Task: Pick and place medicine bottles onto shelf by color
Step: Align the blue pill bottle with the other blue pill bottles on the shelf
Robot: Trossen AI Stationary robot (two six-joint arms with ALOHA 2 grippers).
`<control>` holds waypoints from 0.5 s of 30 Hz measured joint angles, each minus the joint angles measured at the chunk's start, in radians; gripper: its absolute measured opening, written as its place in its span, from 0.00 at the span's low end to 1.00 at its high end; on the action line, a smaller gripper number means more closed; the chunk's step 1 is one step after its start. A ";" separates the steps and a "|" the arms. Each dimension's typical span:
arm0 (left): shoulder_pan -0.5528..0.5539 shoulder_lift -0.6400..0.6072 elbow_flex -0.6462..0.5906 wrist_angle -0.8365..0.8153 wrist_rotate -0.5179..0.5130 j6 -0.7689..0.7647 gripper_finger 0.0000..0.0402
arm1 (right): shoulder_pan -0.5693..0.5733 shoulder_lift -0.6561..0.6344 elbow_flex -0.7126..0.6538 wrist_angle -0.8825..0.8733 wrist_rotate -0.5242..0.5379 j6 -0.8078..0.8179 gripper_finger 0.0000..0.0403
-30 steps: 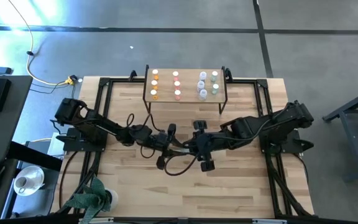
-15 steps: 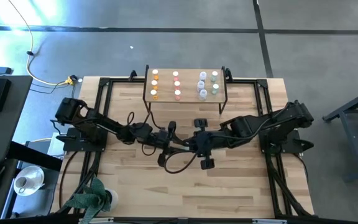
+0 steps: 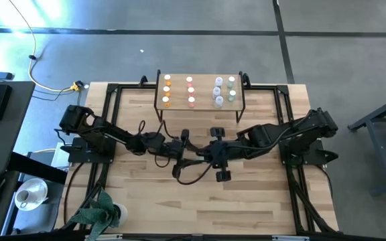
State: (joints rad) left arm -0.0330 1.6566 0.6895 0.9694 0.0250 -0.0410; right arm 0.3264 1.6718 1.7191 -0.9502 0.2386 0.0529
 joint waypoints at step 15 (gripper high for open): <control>0.000 0.000 0.000 -0.011 -0.025 -0.008 0.56 | -0.020 -0.049 0.000 -0.257 0.252 0.159 0.27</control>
State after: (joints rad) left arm -0.0326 1.6566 0.6891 0.9581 0.0002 -0.0486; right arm 0.3066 1.6233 1.7191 -1.2071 0.4904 0.2115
